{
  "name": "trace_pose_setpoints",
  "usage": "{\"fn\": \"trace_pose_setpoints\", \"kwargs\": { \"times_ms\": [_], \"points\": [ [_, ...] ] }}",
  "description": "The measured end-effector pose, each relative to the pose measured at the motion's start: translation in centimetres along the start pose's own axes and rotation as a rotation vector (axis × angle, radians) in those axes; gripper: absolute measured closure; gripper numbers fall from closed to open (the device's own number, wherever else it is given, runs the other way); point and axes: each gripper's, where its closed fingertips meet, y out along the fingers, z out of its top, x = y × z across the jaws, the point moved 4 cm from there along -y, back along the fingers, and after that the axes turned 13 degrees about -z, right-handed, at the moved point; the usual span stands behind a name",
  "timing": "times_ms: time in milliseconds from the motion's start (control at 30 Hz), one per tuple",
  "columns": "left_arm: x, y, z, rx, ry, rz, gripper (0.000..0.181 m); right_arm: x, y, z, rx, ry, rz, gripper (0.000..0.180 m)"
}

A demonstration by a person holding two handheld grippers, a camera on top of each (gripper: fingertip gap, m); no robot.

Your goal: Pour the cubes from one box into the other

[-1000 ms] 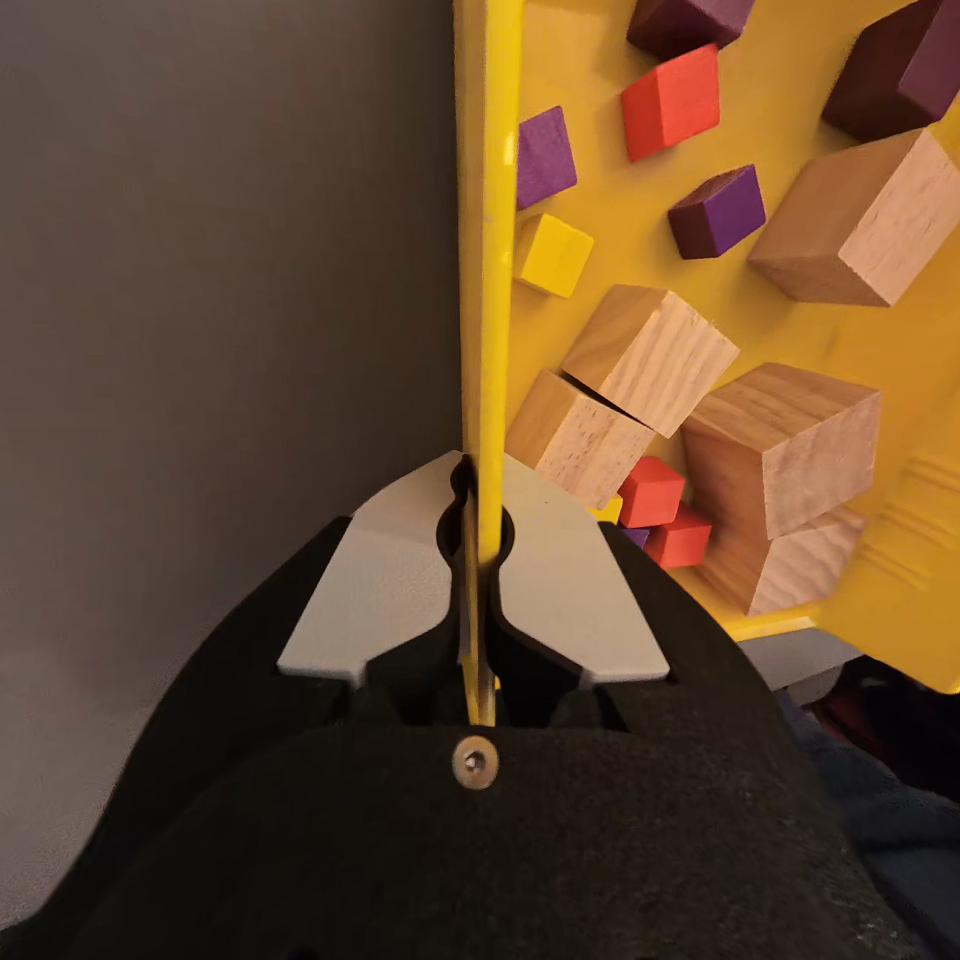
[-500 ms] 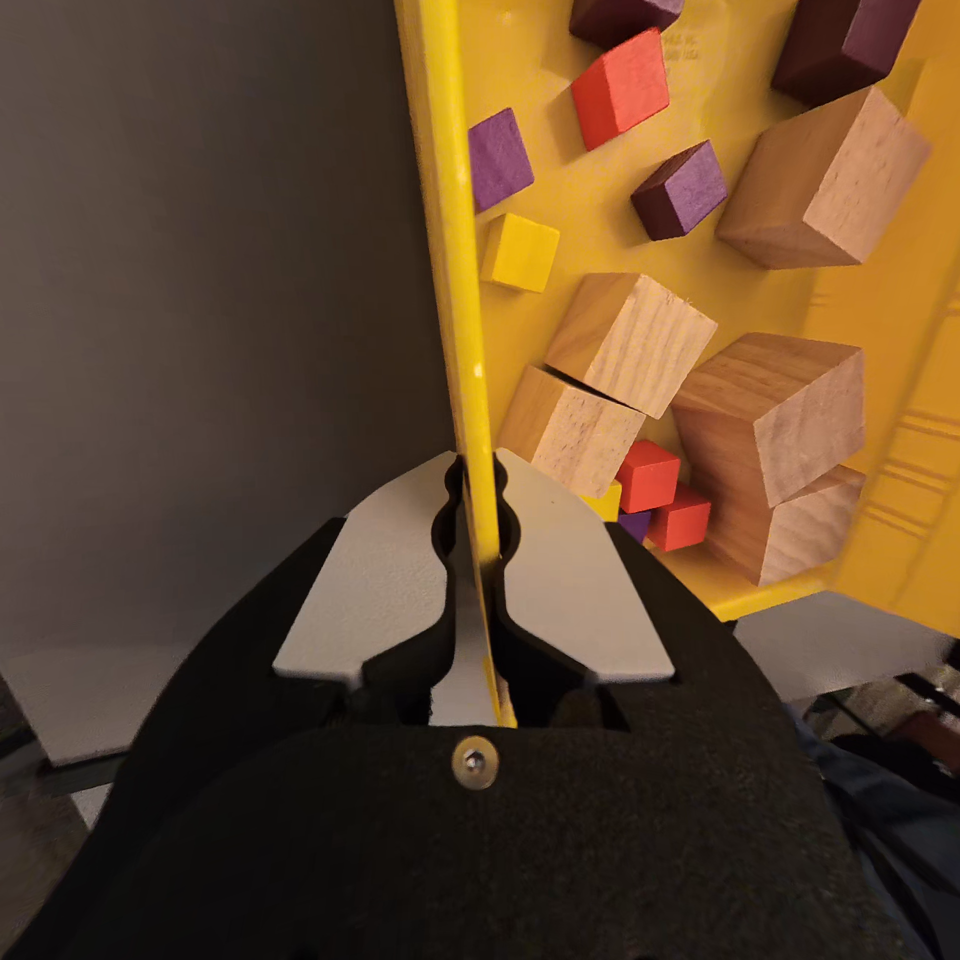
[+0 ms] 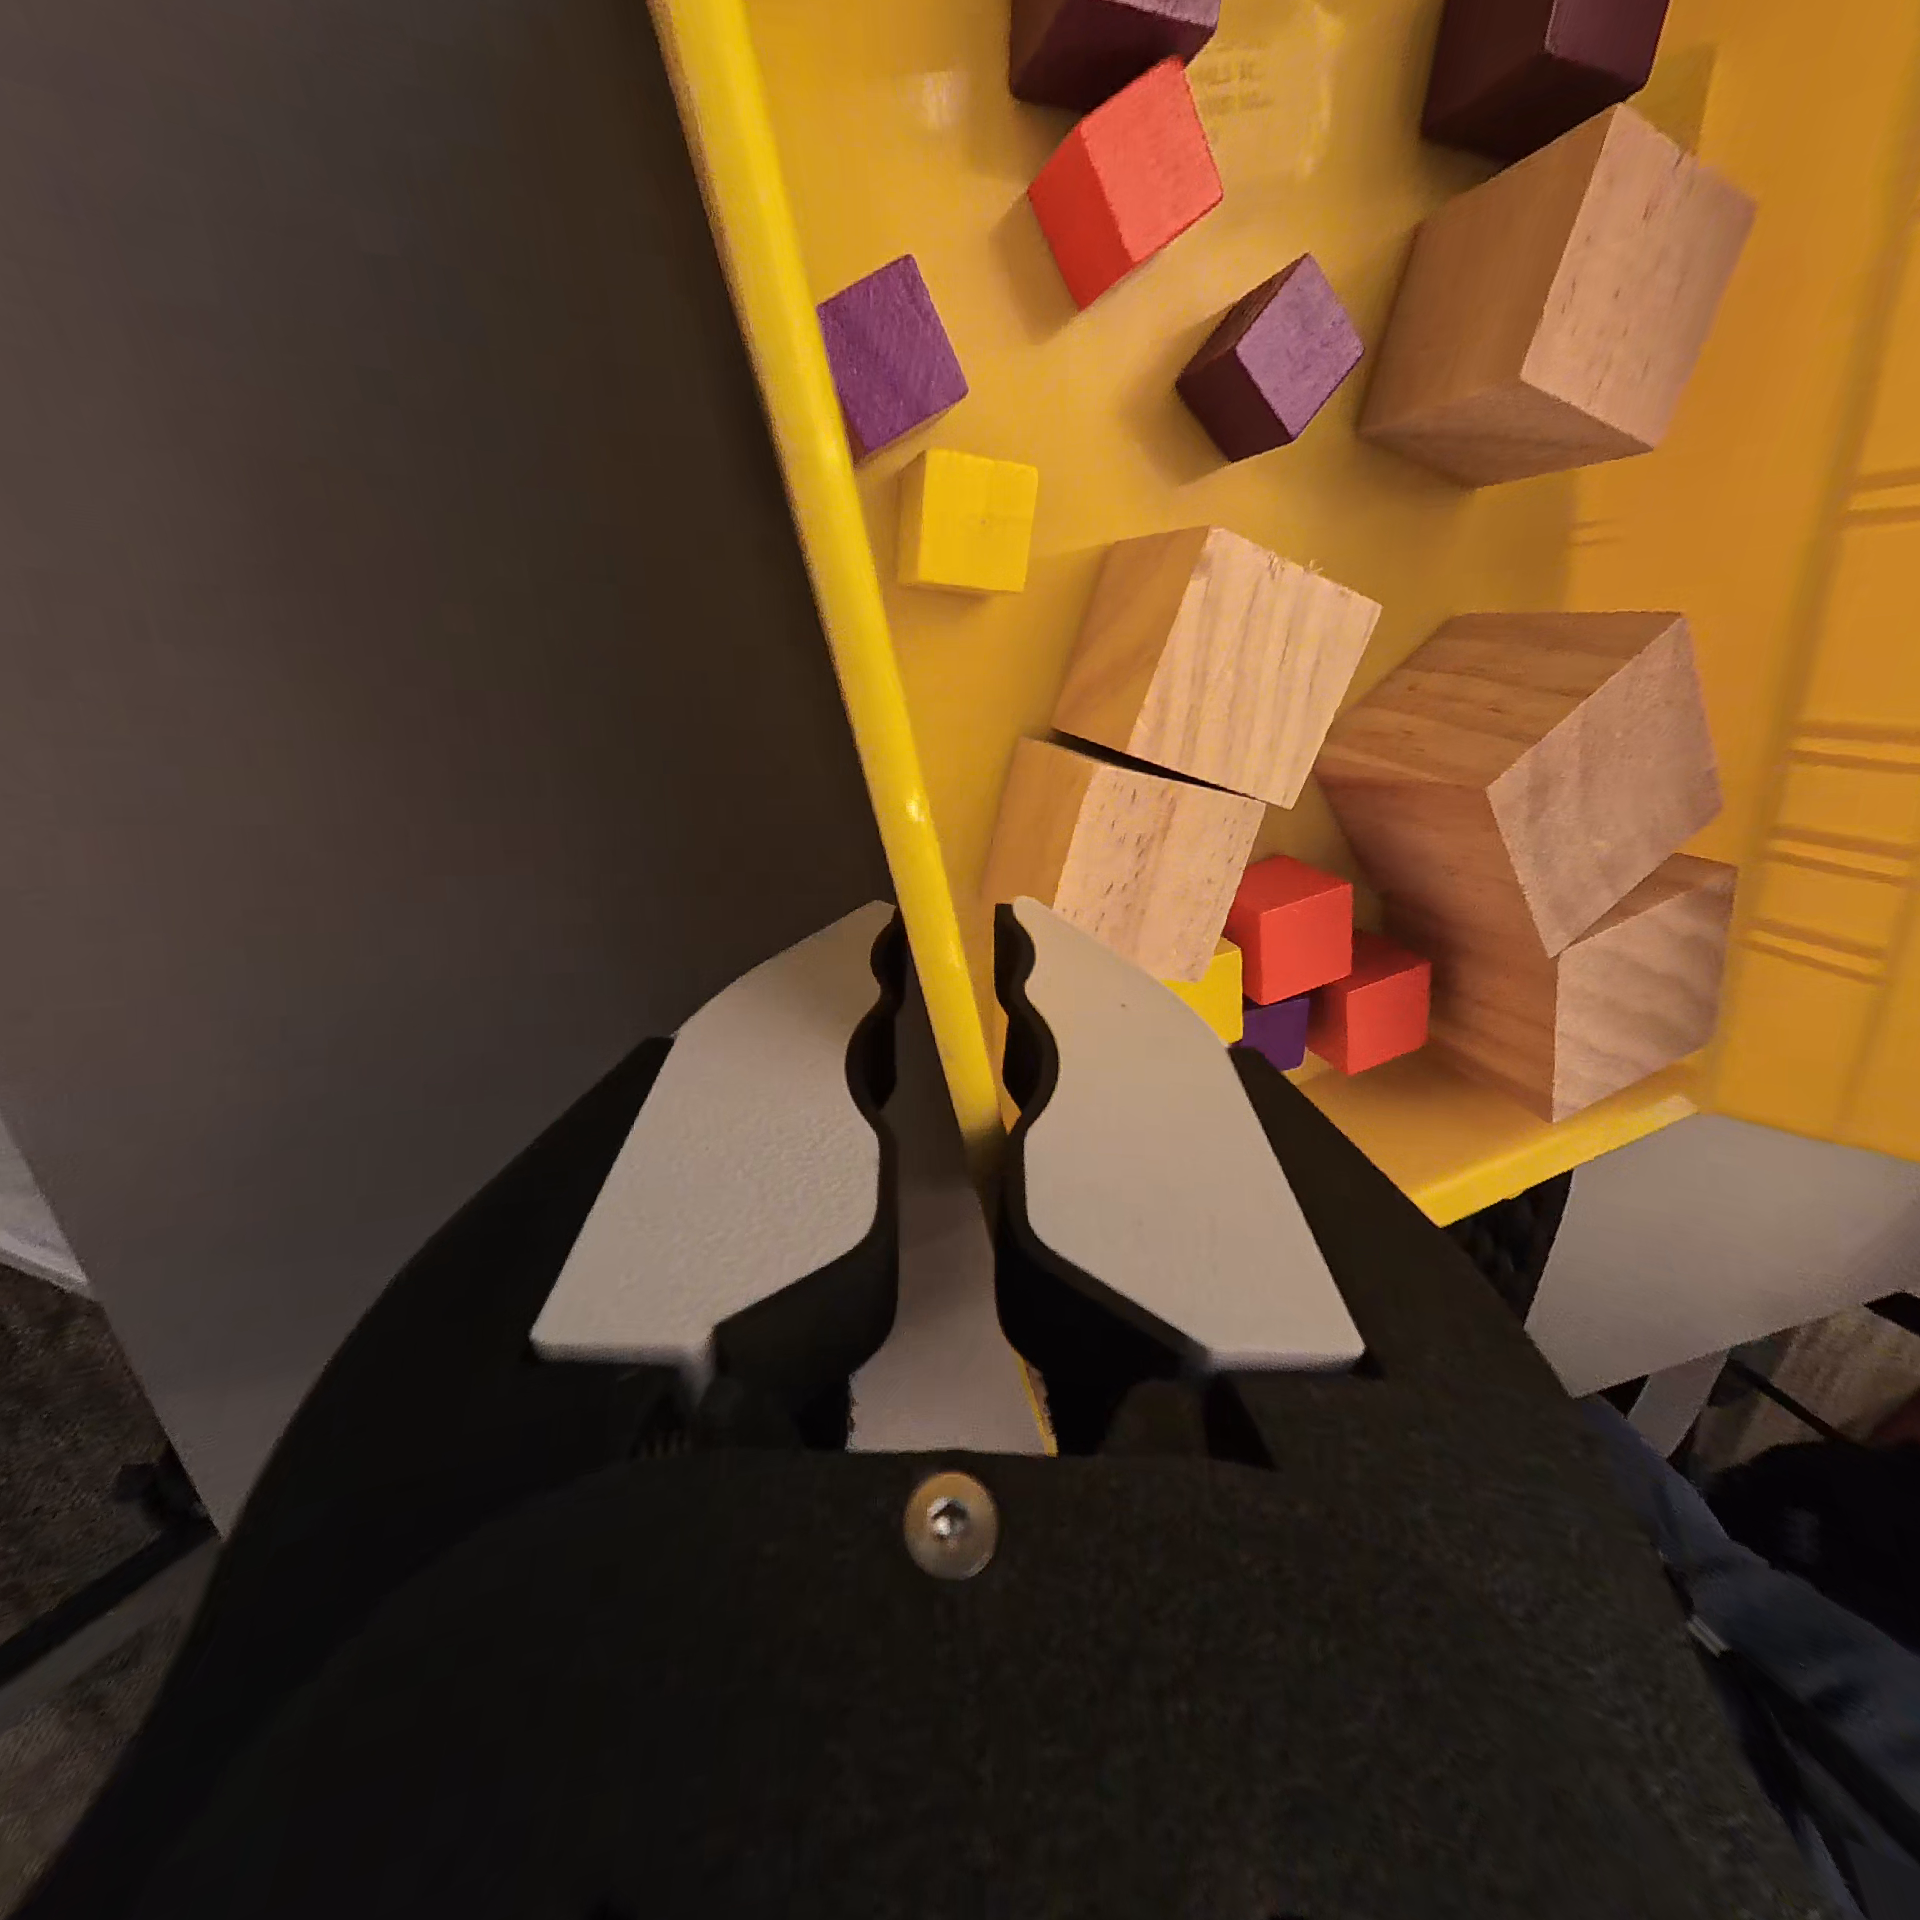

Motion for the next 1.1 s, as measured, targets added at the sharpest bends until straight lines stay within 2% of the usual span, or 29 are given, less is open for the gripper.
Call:
{"fn": "trace_pose_setpoints", "kwargs": {
  "times_ms": [300, 567, 767, 933, 1100],
  "points": [
    [-0.1, -0.1, -0.2, -0.015, 0.057, -0.051, 0.161, -2.5, -3.3, -3.2, 0.012, -0.095, 0.087, 0.168],
    [-0.6, -0.2, 0.6, -0.058, 0.135, 0.034, 0.166, -2.4, -4.4, -4.3, 0.022, -0.211, 0.18, 0.168],
    [-0.5, 0.3, 1.9, -0.07, 0.17, 0.121, 0.173, -3.2, -4.5, -4.2, 0.027, -0.262, 0.182, 0.17],
    [0.1, 1.6, 3.4, -0.045, 0.181, 0.131, 0.173, -3.3, -4.6, -4.3, 0.022, -0.287, 0.181, 0.169],
    [0.7, 1.9, 3.0, -0.123, 0.177, 0.141, 0.174, -2.9, -4.9, -4.7, 0.016, -0.296, 0.163, 0.169]
  ]
}}
